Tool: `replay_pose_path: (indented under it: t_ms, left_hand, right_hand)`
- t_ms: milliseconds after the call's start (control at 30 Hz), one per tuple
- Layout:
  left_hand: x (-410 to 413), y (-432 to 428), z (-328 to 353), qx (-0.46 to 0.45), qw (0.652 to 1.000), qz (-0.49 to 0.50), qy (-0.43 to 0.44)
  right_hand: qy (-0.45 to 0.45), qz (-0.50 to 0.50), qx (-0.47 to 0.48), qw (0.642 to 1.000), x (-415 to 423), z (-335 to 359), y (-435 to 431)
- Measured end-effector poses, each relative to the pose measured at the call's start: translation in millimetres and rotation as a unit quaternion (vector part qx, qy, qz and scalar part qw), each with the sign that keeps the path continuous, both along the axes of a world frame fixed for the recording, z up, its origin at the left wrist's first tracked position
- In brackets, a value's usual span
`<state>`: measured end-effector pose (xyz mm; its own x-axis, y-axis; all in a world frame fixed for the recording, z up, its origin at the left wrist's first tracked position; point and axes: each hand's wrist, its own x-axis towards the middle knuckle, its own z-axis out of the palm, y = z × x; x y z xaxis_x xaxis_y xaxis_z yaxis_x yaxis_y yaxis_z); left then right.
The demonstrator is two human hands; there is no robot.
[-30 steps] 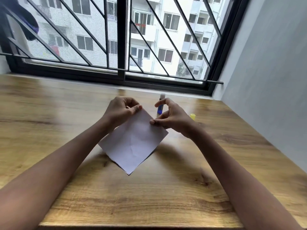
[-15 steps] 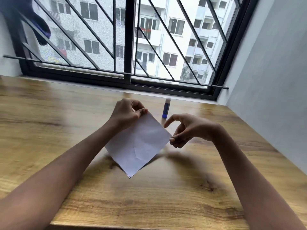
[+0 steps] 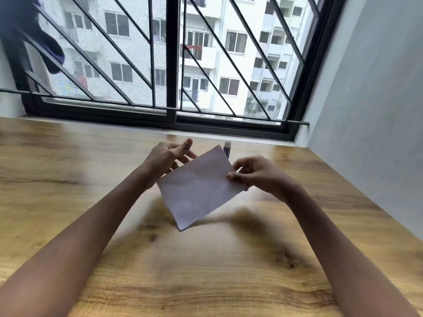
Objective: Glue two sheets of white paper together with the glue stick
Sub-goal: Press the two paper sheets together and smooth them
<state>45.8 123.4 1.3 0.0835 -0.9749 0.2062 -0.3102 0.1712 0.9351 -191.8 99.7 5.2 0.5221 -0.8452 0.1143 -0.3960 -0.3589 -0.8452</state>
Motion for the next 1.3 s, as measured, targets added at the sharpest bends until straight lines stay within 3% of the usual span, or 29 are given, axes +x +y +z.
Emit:
replay_pose_path:
  t_ms: [233,367,500,600,700,900,967,1133,1300]
  left_hand:
    - [20.3,-0.3,-9.7,0.118,0.991,-0.014,0.058]
    - [12.8,-2.2,-20.2,0.128,0.989,0.022,0.074]
    - [13.8,-9.1,-29.1,0.104,0.988,0.058,0.100]
    - [13.4,-12.0,-32.4,0.046,0.997,0.059,-0.031]
    - [13.2,-9.6,-28.4,0.010,0.989,0.000,-0.147]
    - [19.8,-9.5,-27.8,0.056,0.943,-0.126,-0.301]
    - [21.7,-12.4,-30.8,0.078,0.934,-0.130,-0.323]
    - [26.3,-15.4,-34.6,0.086,0.914,-0.118,-0.378]
    - [24.8,-12.3,-33.4,0.086,0.907,-0.118,-0.396]
  right_hand:
    - [-0.045,-0.083,0.097,0.991,-9.8,-10.8,-9.1]
    - [-0.047,-0.141,0.150,0.978,-6.9,-17.7,-11.5]
    - [0.007,-0.191,0.117,0.975,-5.4,-22.0,-11.9]
    - [0.058,-0.208,0.081,0.973,-2.9,-21.8,-8.7]
    - [0.138,-0.211,0.048,0.966,-1.3,-19.9,-4.8]
    - [0.261,-0.192,-0.017,0.946,-3.1,-15.9,-5.3]
    - [0.255,-0.211,-0.052,0.942,-4.8,-15.9,-8.3]
    - [0.115,-0.260,-0.107,0.953,6.9,-13.2,-25.6]
    - [0.162,-0.261,-0.102,0.946,32.8,-13.7,-59.7]
